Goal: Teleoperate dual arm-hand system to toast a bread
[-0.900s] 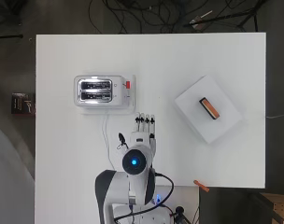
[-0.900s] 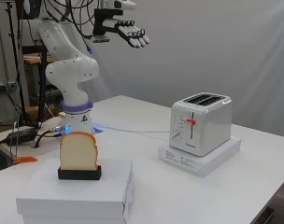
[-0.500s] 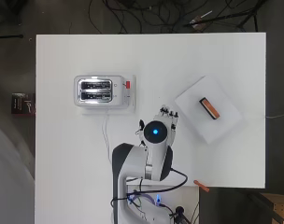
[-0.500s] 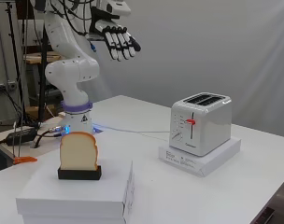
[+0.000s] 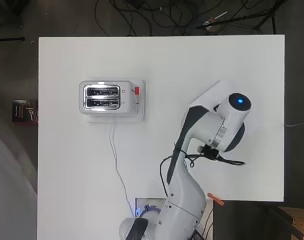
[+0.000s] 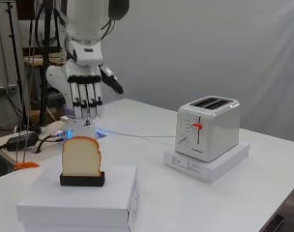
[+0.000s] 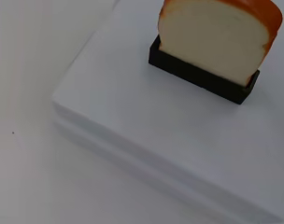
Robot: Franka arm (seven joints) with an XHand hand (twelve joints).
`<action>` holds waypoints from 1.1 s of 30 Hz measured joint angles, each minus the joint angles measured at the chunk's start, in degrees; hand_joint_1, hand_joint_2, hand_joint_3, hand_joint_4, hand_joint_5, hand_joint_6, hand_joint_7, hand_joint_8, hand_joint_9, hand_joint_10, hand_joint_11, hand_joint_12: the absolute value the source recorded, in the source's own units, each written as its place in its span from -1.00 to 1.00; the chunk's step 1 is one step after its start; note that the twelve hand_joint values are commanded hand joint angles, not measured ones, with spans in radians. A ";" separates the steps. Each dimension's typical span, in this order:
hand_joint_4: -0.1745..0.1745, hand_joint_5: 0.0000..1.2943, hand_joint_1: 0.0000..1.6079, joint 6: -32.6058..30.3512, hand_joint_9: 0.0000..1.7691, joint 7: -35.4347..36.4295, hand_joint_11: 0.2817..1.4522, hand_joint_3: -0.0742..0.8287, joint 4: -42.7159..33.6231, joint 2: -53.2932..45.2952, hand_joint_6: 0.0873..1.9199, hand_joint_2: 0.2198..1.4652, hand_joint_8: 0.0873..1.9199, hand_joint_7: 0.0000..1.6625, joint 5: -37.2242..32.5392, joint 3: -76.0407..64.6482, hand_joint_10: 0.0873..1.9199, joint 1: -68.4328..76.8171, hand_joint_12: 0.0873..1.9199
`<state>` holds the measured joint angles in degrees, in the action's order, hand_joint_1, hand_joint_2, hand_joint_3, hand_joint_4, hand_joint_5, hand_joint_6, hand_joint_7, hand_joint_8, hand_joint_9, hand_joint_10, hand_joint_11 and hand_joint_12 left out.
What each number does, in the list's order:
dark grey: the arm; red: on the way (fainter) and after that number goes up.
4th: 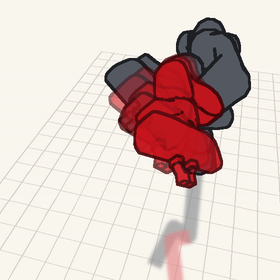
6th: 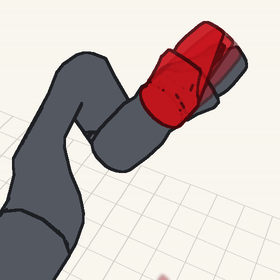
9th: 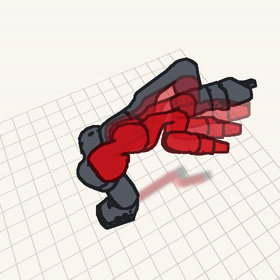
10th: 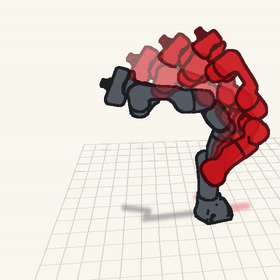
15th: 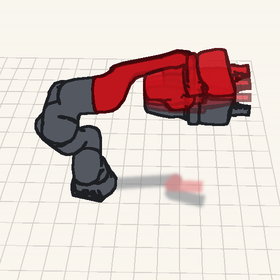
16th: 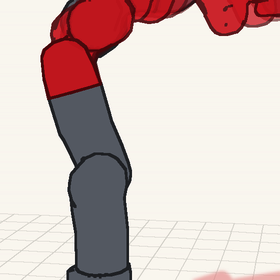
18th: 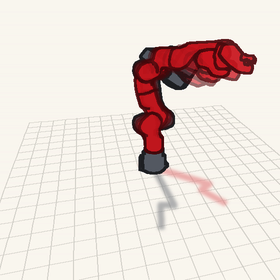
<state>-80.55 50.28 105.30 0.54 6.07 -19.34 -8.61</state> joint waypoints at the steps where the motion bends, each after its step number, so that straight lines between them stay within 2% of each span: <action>1: 0.02 -0.31 -0.96 -0.80 -0.22 0.82 -0.60 -0.85 -0.98 -2.53 -1.00 0.26 -1.00 -0.33 -0.47 -0.42 -1.00 -0.62 -1.00; 5: 0.04 -0.29 -0.92 -3.32 -0.21 2.79 -0.58 -0.84 -5.90 -11.61 -1.00 0.26 -1.00 -0.32 -2.16 -1.59 -1.00 -3.00 -1.00; 8: 0.06 -0.28 -0.87 -5.72 -0.21 5.62 -0.58 -0.84 -7.89 -14.93 -1.00 0.27 -1.00 -0.33 -3.87 -2.69 -1.00 -4.41 -1.00; 14: 0.00 -0.27 -0.73 -8.60 -0.26 14.67 -0.67 -0.86 -2.68 -13.20 -1.00 0.21 -1.00 -0.32 -4.25 -2.12 -1.00 -5.02 -1.00; 16: 0.07 -0.28 -0.72 -8.94 -0.28 18.17 -0.70 -0.86 -0.50 -12.33 -1.00 0.20 -1.00 -0.34 -4.43 -1.93 -1.00 -5.15 -1.00; 19: 0.16 -0.31 -0.74 -6.71 -0.30 20.18 -0.72 -0.85 -1.09 -13.69 -1.00 0.21 -1.00 -0.37 -5.30 -1.81 -1.00 -5.84 -1.00; 24: 0.23 -0.36 -0.82 -2.81 -0.28 17.65 -0.70 -0.82 -7.89 -19.83 -1.00 0.24 -1.00 -0.36 -6.51 -1.75 -1.00 -7.63 -1.00; 25: 0.17 -0.33 -0.78 -1.71 -0.23 16.68 -0.68 -0.83 -8.54 -20.68 -1.00 0.25 -1.00 -0.33 -6.66 -1.85 -1.00 -7.92 -1.00; 26: 0.16 -0.16 -0.58 -0.72 -0.15 15.82 -0.63 -0.82 -8.81 -21.17 -1.00 0.31 -1.00 -0.23 -6.81 -1.95 -1.00 -8.09 -1.00; 27: -0.26 0.11 -0.08 -0.16 0.03 15.40 -0.50 -0.82 -8.88 -21.33 -0.61 0.34 -0.81 -0.04 -6.99 -2.06 -0.84 -8.22 -1.00; 28: -0.60 0.22 0.28 -0.08 0.16 15.67 -0.34 -0.83 -8.83 -21.34 -0.21 0.37 -0.57 0.09 -7.42 -2.25 -0.60 -8.41 -1.00; 29: -0.80 0.23 0.49 -0.21 0.22 16.56 -0.20 -0.83 -8.68 -21.30 0.05 0.39 -0.41 0.15 -8.42 -2.54 -0.40 -8.73 -1.00; 30: -0.91 0.19 0.60 -0.41 0.24 17.80 -0.11 -0.83 -8.44 -21.21 0.20 0.42 -0.30 0.18 -10.04 -2.83 -0.26 -9.05 -1.00; 31: -0.82 0.20 0.59 -0.75 0.29 18.96 -0.06 -0.85 -8.15 -21.00 0.27 0.44 -0.30 0.26 -11.88 -3.01 -0.37 -9.25 -1.00; 33: -0.78 0.18 0.55 -2.63 0.44 19.90 -0.01 -0.83 -6.63 -19.76 0.33 0.47 -0.30 0.34 -15.19 -3.11 -0.73 -9.43 -1.00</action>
<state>-83.19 70.18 98.68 -19.22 -9.12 -22.45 -18.04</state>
